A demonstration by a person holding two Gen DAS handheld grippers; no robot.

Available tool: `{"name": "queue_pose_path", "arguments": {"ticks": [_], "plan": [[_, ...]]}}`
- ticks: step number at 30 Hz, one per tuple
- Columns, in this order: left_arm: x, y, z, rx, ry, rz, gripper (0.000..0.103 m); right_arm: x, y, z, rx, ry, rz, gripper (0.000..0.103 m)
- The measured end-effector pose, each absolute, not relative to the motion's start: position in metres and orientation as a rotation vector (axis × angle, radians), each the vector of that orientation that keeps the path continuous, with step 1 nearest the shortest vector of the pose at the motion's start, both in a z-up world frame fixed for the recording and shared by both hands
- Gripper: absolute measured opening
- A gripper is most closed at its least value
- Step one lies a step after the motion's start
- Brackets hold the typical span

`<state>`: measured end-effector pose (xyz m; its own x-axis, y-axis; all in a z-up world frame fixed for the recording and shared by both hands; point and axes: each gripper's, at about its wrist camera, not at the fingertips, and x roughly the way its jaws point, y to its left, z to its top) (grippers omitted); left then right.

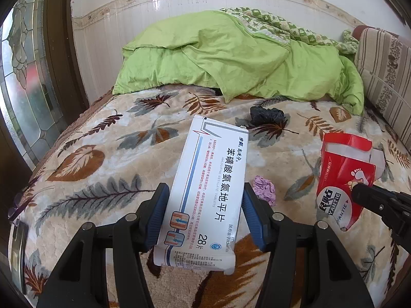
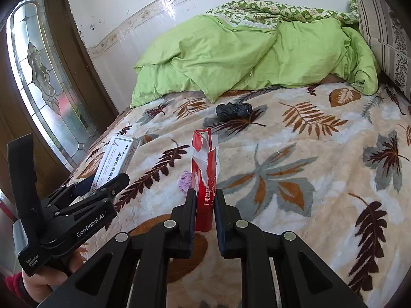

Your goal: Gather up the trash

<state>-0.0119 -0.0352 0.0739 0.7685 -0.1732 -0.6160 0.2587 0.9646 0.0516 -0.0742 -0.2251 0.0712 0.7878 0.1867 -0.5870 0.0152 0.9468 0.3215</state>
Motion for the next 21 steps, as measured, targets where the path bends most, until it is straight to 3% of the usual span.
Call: {"name": "queue_pose_path", "arguments": {"ticks": [21], "plan": [[-0.0122,-0.0340,0.0725,0.141,0.650,-0.232,0.056,-0.0754,-0.2276,0.0714,0.326,0.656,0.096,0.014]]}}
